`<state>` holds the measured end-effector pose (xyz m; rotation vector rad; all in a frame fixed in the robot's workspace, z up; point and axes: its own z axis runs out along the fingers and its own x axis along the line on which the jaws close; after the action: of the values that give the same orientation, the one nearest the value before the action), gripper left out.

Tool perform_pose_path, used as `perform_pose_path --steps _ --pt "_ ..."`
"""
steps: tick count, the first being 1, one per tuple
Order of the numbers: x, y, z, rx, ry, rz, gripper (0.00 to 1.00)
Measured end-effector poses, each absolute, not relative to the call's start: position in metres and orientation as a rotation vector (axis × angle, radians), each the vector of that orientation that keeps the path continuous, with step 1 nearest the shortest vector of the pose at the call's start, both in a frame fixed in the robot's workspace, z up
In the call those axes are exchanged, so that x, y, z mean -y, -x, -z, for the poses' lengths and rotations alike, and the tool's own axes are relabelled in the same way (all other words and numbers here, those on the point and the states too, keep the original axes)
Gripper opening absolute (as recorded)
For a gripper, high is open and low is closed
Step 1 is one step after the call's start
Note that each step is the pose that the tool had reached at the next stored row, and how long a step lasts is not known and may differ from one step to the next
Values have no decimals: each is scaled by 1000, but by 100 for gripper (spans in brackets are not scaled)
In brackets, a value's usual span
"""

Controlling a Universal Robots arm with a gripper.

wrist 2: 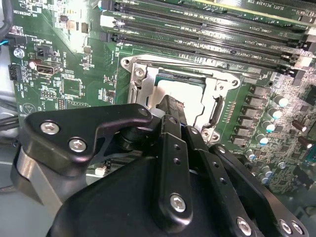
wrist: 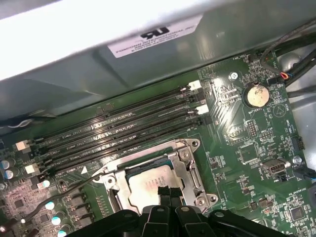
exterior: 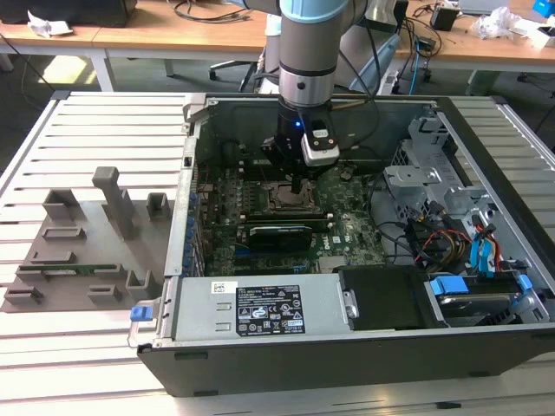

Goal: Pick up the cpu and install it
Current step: 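Install the first cpu locking lever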

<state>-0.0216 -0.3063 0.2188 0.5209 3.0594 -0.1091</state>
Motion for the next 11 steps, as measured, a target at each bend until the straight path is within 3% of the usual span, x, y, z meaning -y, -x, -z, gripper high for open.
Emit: perform_pose_path --steps 11 --pt "306 22 -219 -3072 -425 107 11"
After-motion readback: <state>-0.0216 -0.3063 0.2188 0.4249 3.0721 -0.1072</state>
